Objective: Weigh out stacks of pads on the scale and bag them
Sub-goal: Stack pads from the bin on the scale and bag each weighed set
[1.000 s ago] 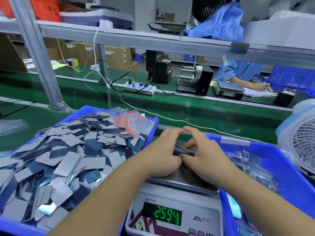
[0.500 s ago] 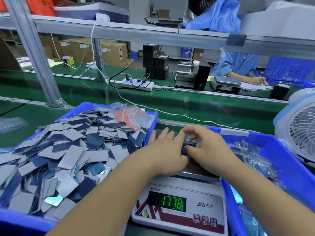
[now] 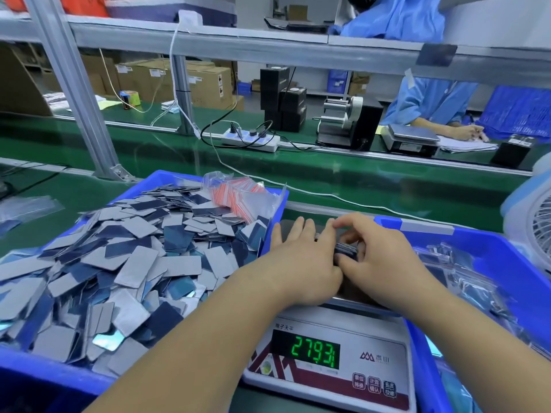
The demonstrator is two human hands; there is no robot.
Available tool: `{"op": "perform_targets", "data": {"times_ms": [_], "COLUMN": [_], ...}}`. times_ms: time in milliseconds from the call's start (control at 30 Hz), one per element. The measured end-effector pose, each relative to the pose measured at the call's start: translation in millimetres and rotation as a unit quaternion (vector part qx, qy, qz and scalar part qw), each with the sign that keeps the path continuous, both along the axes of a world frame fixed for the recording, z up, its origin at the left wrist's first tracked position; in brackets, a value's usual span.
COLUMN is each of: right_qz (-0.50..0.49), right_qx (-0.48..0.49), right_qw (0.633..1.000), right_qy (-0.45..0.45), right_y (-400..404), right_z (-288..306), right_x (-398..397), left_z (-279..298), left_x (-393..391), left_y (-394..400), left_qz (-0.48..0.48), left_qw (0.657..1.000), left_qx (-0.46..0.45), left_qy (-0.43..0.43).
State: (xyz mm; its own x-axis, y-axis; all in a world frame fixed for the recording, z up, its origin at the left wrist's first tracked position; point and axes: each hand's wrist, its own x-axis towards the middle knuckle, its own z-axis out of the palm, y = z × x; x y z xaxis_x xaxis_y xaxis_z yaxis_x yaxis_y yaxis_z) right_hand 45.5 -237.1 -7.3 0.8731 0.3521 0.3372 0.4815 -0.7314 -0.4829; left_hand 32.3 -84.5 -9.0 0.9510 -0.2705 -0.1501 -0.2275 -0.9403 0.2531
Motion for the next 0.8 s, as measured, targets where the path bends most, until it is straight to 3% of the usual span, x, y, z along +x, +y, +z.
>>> {"op": "perform_targets", "data": {"times_ms": [133, 200, 333, 433, 567, 667, 800], "right_qz": [0.013, 0.0, -0.009, -0.014, -0.044, -0.052, -0.071], "right_qx": [0.012, 0.044, 0.175, 0.106, 0.032, 0.049, 0.093], "right_qw": [1.0, 0.998, 0.96, 0.963, 0.981, 0.987, 0.989], "right_qy": [0.009, 0.045, 0.22, 0.249, 0.185, 0.147, 0.093], "right_y": [0.1, -2.7, -14.7, -18.7, -20.7, -23.6, -23.6], "right_z": [-0.6, 2.0, 13.2, 17.5, 14.9, 14.6, 17.5], "right_x": [-2.4, -0.3, 3.8, 2.8, 3.1, 4.6, 7.2], "left_z": [0.4, 6.7, 28.3, 38.8, 37.6, 29.8, 9.0], "left_x": [1.5, 3.4, 10.2, 16.0, 22.7, 32.9, 48.8], "left_y": [2.2, 10.2, 44.0, 70.5, 95.3, 109.5, 108.6], "left_qz": [-0.004, 0.004, 0.113, 0.163, 0.213, 0.242, 0.283], "left_qw": [1.0, 0.997, 0.959, 0.972, 0.973, 0.968, 0.947], "left_qx": [-0.006, -0.079, -0.259, -0.163, -0.081, -0.038, -0.089], "left_qy": [0.014, 0.011, -0.037, -0.036, -0.037, -0.047, -0.124]}}
